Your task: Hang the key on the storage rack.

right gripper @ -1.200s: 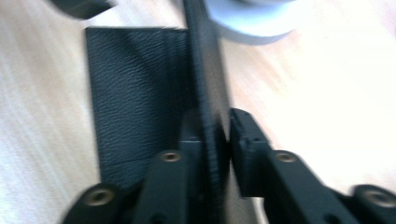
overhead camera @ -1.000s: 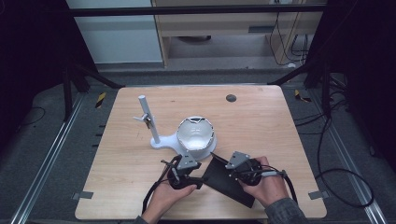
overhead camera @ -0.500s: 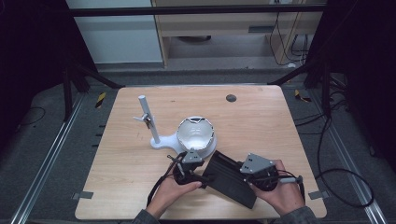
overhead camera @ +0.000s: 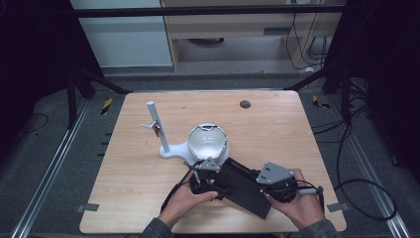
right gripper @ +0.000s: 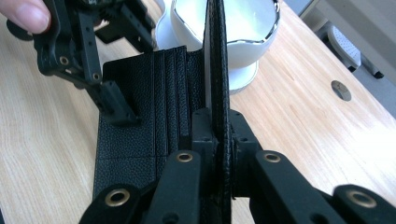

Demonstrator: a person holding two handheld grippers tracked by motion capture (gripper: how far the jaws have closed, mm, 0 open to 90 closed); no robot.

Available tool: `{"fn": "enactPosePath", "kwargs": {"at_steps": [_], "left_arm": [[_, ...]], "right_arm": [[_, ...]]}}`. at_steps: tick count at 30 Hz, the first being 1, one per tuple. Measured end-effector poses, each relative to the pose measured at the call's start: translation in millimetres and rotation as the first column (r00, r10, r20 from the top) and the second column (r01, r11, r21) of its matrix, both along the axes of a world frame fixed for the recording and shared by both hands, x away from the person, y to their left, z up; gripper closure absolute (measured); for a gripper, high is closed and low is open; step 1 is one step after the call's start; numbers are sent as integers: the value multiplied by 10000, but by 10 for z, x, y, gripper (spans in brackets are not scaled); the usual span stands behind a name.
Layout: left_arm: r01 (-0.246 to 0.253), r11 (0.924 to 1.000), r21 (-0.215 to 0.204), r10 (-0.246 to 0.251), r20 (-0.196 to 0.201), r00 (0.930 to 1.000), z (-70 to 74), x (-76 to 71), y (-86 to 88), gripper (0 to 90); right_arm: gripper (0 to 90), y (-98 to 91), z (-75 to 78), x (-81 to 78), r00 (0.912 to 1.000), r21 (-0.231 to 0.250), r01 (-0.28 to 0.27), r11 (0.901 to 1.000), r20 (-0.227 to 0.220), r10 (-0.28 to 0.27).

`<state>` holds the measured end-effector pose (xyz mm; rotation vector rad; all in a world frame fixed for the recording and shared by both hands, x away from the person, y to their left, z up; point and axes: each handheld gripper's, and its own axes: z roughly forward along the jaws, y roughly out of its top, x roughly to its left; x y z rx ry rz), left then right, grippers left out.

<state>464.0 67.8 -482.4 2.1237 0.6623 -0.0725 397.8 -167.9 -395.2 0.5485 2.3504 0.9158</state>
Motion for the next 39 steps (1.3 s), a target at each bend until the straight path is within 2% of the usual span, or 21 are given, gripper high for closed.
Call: {"fn": "enactPosePath", "kwargs": {"at_steps": [1,4,5,8,9,10,15,21,23,24,25,27,28,29,30,31,32,34,35,39], "left_arm": [[158,9996,-214,-165,-331,9993,8,11,-2,329],[211,9990,-388,-228,-452,9987,34,15,12,440],[101,9984,-561,-138,-667,9977,78,12,29,484],[149,9968,-783,-213,-811,9965,134,8,49,604],[112,9930,-1172,-221,-919,9955,211,-5,73,657],[73,9915,-1302,-188,-873,9960,267,-14,86,691],[-233,9974,-679,208,-374,9991,500,-57,91,789],[-411,9988,275,394,574,9976,808,-95,31,801],[-398,9981,463,363,741,9966,897,-94,20,803],[-398,9981,463,363,741,9966,897,-94,20,804],[-455,9962,743,380,995,9943,1000,-100,11,804],[-431,9940,1007,299,1296,9911,1113,-108,4,804],[-431,9940,1007,299,1296,9911,1113,-108,4,804],[-414,9927,1131,253,1402,9898,1159,-110,2,804],[-392,9918,1219,210,1475,9888,1200,-110,4,805],[-409,9913,1252,214,1536,9879,1236,-111,4,805],[-414,9894,1392,175,1691,9854,1304,-111,9,805],[-429,9889,1424,179,1728,9848,1326,-109,13,804],[-473,9882,1454,205,1805,9834,1379,-94,37,805],[-586,9888,1373,323,1866,9819,1439,-55,80,804]], "right_arm": [[841,-2,16,-4,10000,66,14,10000,58,-14],[840,-3,24,-6,9999,91,-1,10000,111,0],[840,-4,26,-9,9999,95,-49,9999,153,48],[839,-7,17,-10,9999,95,-93,9999,131,92],[838,-12,0,-18,9999,35,-116,9999,94,116],[837,-15,-10,-22,9999,-21,-120,9999,94,120],[820,-78,-58,-44,10000,54,-24,10000,90,23],[798,-124,-20,-71,9997,479,3,9989,225,-14],[787,-134,-3,-72,9996,609,-13,9981,292,-5],[779,-135,1,-73,9996,664,-17,9978,297,-2],[761,-138,7,-74,9996,741,1,9973,281,-22],[707,-135,9,-74,9998,941,-4,9956,174,-12],[707,-135,9,-74,9998,941,-4,9956,174,-12],[664,-125,5,-80,9999,1041,-12,9946,118,0],[569,-103,-7,-93,10000,1124,9,9937,44,-14],[569,-103,-7,-93,10000,1124,9,9937,44,-14],[506,-89,-23,-102,10000,1195,53,9928,-67,-45],[486,-87,-32,-106,10000,1219,32,9925,-80,-22],[431,-82,-56,-114,9998,1332,75,9911,-183,-51],[368,-82,-98,-121,9997,1432,156,9896,-207,-128]]}}
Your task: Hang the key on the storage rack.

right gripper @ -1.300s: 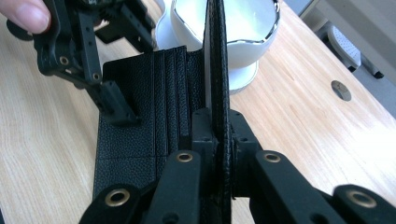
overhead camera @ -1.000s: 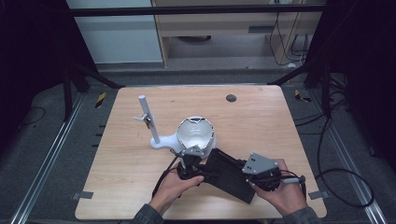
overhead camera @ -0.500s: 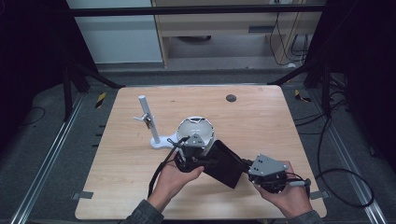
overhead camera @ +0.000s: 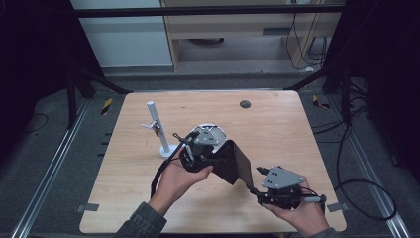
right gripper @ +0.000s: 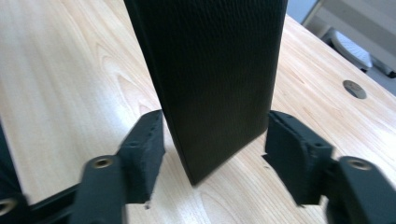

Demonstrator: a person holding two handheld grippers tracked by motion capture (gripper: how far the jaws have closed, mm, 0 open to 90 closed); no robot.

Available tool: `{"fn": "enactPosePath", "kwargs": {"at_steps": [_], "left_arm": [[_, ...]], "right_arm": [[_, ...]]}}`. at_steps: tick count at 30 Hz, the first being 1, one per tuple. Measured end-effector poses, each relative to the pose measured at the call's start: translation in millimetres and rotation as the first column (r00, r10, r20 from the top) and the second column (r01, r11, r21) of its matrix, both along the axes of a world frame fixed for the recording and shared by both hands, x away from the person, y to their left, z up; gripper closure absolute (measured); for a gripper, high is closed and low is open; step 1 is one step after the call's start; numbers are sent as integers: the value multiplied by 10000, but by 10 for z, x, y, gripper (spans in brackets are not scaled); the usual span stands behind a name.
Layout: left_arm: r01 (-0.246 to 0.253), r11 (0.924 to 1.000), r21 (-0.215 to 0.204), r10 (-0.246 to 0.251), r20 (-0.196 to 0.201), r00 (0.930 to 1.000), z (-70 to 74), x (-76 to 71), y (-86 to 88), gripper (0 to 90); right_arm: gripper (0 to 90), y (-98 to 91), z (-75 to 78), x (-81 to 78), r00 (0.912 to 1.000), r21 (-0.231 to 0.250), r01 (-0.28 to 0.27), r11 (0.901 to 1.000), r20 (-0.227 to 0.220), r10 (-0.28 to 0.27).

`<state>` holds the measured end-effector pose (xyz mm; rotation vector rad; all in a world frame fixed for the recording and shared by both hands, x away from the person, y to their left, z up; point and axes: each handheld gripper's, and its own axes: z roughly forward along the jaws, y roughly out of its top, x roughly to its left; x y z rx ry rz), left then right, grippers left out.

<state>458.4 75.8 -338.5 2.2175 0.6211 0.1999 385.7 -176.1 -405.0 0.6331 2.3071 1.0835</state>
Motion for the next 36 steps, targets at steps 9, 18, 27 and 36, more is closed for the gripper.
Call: {"fn": "enactPosePath", "kwargs": {"at_steps": [9,18,27,36], "left_arm": [[-133,9996,-240,137,175,9998,86,31,70,803],[-215,9994,-276,226,388,9990,146,29,131,803],[-348,9986,-395,381,862,9956,358,8,215,803],[-508,9984,-229,532,1252,9907,525,-10,281,803]], "right_arm": [[303,-42,-96,37,9987,124,510,9986,-79,-509],[266,-141,-267,84,9930,299,1158,9928,-264,-1150],[216,-270,-464,134,9751,614,2218,9732,-242,-2207],[194,-406,-618,157,9532,1000,3025,9479,-330,-3007]]}}
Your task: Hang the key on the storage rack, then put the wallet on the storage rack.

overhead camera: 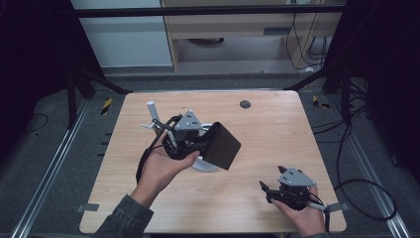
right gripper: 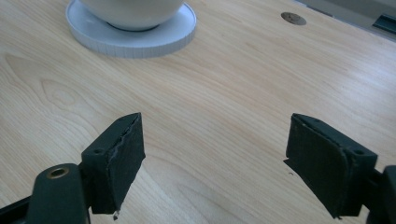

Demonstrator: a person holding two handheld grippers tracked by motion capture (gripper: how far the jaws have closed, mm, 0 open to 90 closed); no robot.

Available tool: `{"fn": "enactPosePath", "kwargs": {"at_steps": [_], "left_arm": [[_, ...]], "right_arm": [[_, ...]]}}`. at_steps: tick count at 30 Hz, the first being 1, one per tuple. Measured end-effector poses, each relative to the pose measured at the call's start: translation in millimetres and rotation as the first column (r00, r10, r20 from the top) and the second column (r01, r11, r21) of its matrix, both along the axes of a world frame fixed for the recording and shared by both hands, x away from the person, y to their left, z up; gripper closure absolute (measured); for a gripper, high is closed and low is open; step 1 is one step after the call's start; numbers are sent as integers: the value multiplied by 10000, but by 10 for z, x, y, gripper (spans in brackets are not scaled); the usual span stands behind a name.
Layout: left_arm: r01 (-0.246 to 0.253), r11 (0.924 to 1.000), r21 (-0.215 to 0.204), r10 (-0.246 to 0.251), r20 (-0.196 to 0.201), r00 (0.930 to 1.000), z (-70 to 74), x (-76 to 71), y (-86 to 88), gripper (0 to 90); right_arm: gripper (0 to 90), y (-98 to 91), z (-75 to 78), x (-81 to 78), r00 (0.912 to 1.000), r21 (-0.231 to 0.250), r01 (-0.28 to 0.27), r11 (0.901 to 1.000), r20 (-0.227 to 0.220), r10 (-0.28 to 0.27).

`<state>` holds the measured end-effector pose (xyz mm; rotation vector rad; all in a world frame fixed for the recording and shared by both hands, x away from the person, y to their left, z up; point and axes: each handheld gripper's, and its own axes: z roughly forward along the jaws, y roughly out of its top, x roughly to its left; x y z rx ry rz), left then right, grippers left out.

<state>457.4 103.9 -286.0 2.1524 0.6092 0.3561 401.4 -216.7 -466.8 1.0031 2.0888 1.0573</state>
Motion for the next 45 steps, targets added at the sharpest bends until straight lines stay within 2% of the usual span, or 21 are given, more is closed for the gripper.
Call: {"fn": "enactPosePath", "kwargs": {"at_steps": [7,12,18,28,37,45], "left_arm": [[-199,9995,238,194,230,9995,89,20,42,803],[-298,9991,311,289,284,9992,105,39,73,803],[-425,9961,770,392,444,9982,128,72,122,803],[-662,9926,1023,590,714,9957,172,137,173,803],[-830,9879,1311,720,865,9936,164,202,189,802],[-858,9828,1637,732,819,9940,59,287,176,802]], "right_arm": [[188,-42,-62,2,9998,-34,184,9998,-66,-185],[179,-37,-69,14,9998,-11,179,9998,-103,-179],[175,-61,-73,14,9996,33,257,9997,-123,-256],[174,-70,-99,12,9990,-29,364,9993,-240,-365],[173,-78,-116,15,9986,19,415,9991,-317,-414],[171,-94,-134,19,9983,10,433,9991,-378,-433]]}}
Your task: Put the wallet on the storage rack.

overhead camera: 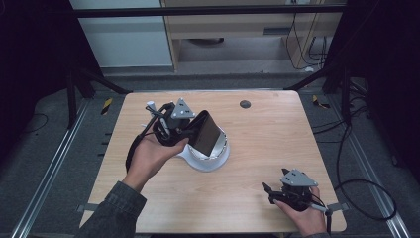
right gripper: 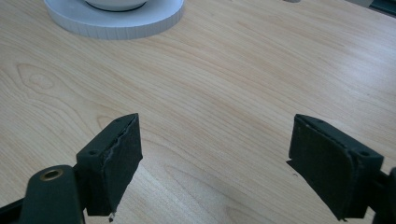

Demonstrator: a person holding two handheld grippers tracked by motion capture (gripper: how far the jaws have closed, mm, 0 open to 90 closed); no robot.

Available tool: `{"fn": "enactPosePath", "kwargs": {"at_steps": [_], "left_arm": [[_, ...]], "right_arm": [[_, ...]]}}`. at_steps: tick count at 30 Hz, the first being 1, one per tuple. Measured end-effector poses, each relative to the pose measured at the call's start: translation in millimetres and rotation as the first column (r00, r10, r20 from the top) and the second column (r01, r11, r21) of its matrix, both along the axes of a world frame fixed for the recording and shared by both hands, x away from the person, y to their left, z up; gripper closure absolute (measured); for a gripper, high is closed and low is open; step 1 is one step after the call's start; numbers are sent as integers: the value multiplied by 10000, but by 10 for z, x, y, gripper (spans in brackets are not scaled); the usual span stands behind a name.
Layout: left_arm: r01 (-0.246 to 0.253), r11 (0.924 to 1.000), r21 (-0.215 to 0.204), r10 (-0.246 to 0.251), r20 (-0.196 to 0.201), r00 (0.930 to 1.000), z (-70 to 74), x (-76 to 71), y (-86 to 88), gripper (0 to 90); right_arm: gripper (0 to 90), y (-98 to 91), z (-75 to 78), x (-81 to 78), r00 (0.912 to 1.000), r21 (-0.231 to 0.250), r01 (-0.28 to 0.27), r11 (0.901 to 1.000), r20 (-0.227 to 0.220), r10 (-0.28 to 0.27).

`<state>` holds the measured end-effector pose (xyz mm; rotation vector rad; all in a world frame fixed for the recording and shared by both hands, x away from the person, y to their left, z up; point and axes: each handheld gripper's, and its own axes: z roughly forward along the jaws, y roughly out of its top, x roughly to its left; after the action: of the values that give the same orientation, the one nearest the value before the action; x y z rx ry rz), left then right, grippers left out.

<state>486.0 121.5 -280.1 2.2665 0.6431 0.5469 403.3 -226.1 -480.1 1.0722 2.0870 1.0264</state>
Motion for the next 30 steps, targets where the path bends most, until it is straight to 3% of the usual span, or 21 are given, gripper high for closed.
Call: {"fn": "enactPosePath", "kwargs": {"at_steps": [16,30], "left_arm": [[-43,9994,341,55,-346,9994,-317,196,-154,801],[-77,9996,276,97,-731,9973,-477,295,-230,800]], "right_arm": [[167,-20,-14,4,10000,-54,-27,10000,-75,27],[163,-42,-23,6,9999,-54,-7,10000,-146,6]]}}
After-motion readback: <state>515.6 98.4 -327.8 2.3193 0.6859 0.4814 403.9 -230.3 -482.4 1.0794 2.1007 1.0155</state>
